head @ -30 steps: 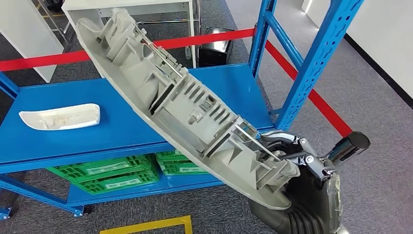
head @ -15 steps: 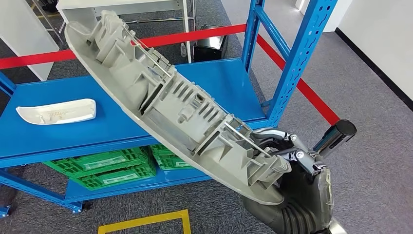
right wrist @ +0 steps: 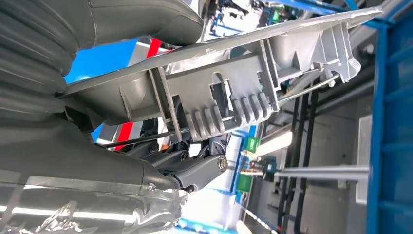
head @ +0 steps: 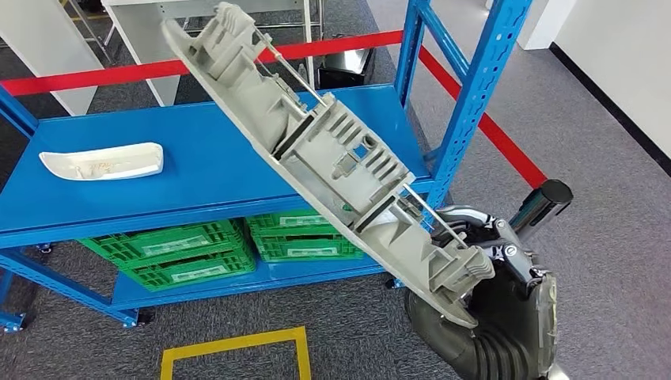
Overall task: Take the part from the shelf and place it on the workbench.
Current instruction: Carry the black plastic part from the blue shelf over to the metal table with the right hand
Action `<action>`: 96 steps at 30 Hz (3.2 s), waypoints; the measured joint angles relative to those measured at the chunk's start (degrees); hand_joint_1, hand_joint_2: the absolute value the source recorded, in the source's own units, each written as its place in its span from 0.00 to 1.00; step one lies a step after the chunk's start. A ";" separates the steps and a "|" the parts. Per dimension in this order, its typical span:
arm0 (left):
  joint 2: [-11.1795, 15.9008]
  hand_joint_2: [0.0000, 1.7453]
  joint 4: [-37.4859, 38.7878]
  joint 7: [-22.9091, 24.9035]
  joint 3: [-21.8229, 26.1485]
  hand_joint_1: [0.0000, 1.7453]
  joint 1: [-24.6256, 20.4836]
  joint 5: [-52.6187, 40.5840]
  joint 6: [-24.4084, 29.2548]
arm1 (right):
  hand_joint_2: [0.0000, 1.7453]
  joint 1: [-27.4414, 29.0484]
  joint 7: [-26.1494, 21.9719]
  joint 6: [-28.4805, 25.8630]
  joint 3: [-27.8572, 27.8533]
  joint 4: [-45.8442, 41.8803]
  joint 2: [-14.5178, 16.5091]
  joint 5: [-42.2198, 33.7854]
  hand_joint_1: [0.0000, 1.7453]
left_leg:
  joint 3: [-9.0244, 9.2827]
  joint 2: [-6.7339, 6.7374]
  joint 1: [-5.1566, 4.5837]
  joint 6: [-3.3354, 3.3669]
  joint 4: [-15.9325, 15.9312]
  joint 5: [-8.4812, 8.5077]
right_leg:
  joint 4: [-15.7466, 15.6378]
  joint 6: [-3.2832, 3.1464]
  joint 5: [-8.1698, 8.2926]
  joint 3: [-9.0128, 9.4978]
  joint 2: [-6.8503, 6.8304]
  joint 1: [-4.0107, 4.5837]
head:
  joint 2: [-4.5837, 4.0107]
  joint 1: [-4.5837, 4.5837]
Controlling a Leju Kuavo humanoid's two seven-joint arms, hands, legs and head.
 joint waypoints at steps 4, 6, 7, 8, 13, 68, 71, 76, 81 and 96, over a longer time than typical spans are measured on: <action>0.04 1.00 0.07 0.08 -0.02 0.00 0.07 0.01 0.08 | 1.00 0.49 -0.01 -0.67 -0.12 -0.04 -0.03 0.00 1.00 | -1.98 0.04 0.20 -1.13 6.11 -6.13 | -0.24 -1.70 1.65 -1.59 -0.32 -0.20 | 0.00 -0.83; 0.03 1.00 0.07 0.09 -0.05 0.00 0.06 0.02 0.07 | 1.00 0.69 -0.01 -0.89 -0.15 -0.04 -0.04 0.00 1.00 | -3.29 0.04 0.23 -1.33 12.70 -10.25 | -0.12 -1.96 2.47 -2.72 -0.40 -0.01 | 0.00 -1.31; 0.02 1.00 0.07 0.10 -0.08 0.00 0.05 0.02 0.07 | 1.00 0.77 -0.01 -0.96 -0.15 -0.04 -0.05 0.00 1.00 | -3.19 0.04 0.23 -1.30 14.46 -10.75 | -0.02 -2.00 2.89 -3.36 -0.42 0.11 | 0.00 -1.40; 0.01 1.00 0.07 0.11 -0.14 0.00 0.04 0.02 0.08 | 1.00 0.85 -0.01 -0.99 -0.16 -0.04 -0.06 0.00 1.00 | -2.19 0.04 0.20 -1.16 14.36 -10.05 | 0.11 -2.00 3.33 -4.05 -0.41 0.23 | 0.00 -1.46; 0.13 1.00 0.07 0.33 -0.41 0.00 -0.32 0.01 0.09 | 1.00 1.18 -0.01 -1.14 -0.19 -0.10 -0.15 0.00 1.00 | 8.54 -0.01 -0.62 0.87 -1.27 -6.26 | 0.41 -1.11 5.63 -6.45 -0.31 0.49 | 0.00 -1.53; -0.45 1.00 0.14 0.94 -0.89 0.00 -0.30 0.04 0.18 | 1.00 2.82 2.04 -4.41 -3.61 0.32 -0.86 -2.99 1.00 | -4.48 0.62 0.10 -1.45 13.83 -9.30 | -2.13 -1.96 2.75 -1.34 -0.70 0.13 | 0.00 -1.25; -0.44 1.00 0.14 0.94 -0.90 0.00 -0.35 0.04 0.21 | 1.00 2.89 2.04 -4.41 -3.61 0.55 -0.86 -3.08 1.00 | 0.68 0.59 0.13 -1.26 9.58 -5.43 | -1.14 -1.62 3.91 -3.78 -0.66 0.10 | 0.00 -1.51; -0.32 1.00 0.14 0.70 -0.91 0.00 -0.62 0.07 0.19 | 1.00 3.12 2.03 -4.41 -3.81 0.61 -0.86 -3.10 1.00 | 7.97 0.53 -0.52 0.66 -2.91 -5.39 | -0.64 -0.01 5.87 -5.41 -0.79 0.14 | 0.00 -1.48; -0.36 1.00 0.14 0.61 -0.92 0.00 -0.58 0.23 0.11 | 1.00 3.50 2.02 -4.41 -4.18 0.63 -0.86 -3.13 1.00 | 5.47 0.87 -0.34 2.46 -3.52 -2.40 | 7.38 1.23 -2.18 -8.29 -0.70 -0.08 | 0.00 -0.92; -0.55 1.00 0.16 0.93 -0.94 0.00 -0.31 0.22 0.09 | 1.00 3.80 1.76 -4.44 -4.49 0.97 -0.74 -2.97 1.00 | -3.54 0.60 -0.16 -0.88 6.44 -5.56 | -2.52 -1.65 1.73 0.38 -0.93 0.02 | 0.00 -0.59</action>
